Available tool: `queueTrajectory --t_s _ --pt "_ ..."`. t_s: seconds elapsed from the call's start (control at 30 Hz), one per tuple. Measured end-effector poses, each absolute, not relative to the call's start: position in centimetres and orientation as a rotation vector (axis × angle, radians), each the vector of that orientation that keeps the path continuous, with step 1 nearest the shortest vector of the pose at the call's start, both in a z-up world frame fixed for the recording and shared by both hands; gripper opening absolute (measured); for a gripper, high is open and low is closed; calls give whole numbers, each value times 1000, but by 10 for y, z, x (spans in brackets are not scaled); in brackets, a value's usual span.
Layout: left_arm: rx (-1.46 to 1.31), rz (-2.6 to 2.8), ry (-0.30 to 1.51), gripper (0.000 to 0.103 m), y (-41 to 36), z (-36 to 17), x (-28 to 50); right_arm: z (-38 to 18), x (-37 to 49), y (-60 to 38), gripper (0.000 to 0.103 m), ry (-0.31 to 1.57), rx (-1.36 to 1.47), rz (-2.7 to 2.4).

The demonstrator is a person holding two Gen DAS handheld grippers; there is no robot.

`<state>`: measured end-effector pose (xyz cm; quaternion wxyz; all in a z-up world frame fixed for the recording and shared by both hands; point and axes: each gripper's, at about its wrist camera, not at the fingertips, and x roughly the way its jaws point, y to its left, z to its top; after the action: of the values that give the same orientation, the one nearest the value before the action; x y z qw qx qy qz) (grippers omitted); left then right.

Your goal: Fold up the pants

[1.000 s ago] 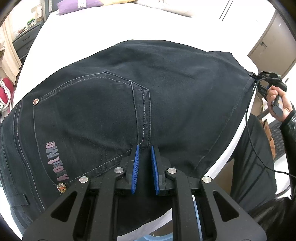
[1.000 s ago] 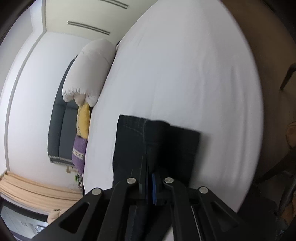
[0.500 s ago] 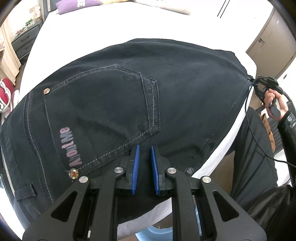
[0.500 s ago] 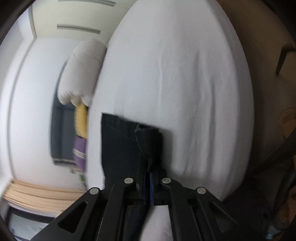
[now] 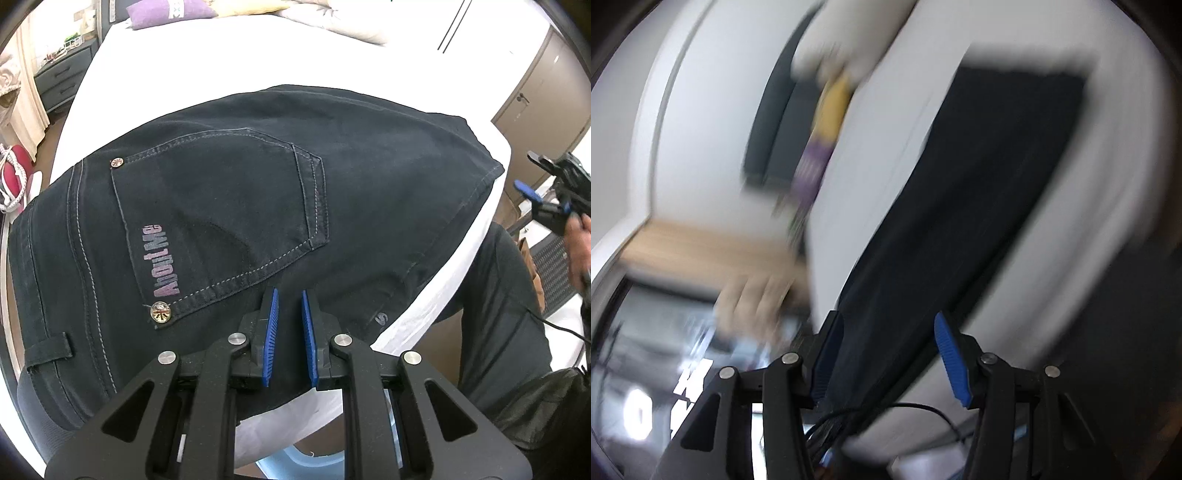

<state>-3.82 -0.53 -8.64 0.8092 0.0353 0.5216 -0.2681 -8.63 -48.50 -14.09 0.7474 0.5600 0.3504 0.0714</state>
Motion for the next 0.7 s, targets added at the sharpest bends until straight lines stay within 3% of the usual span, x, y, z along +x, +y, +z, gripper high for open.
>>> queueTrajectory --t_s 0.2,0.43,0.53,0.63,0.7 --pt "52 -576 1107 13 5 -85 -41 -189 -49 -389 53 978 1317 325" --pt "32 -579 1104 13 7 -85 -41 -203 -25 -372 53 1025 1316 341" --pt "35 -584 1107 13 7 -85 -40 -211 -26 -372 48 1033 1332 343" --pt "38 -585 1109 13 7 -85 -39 -217 -20 -366 36 1040 1336 352" --pt "44 -585 1111 13 6 -85 -38 -219 -19 -365 7 1052 1310 343"
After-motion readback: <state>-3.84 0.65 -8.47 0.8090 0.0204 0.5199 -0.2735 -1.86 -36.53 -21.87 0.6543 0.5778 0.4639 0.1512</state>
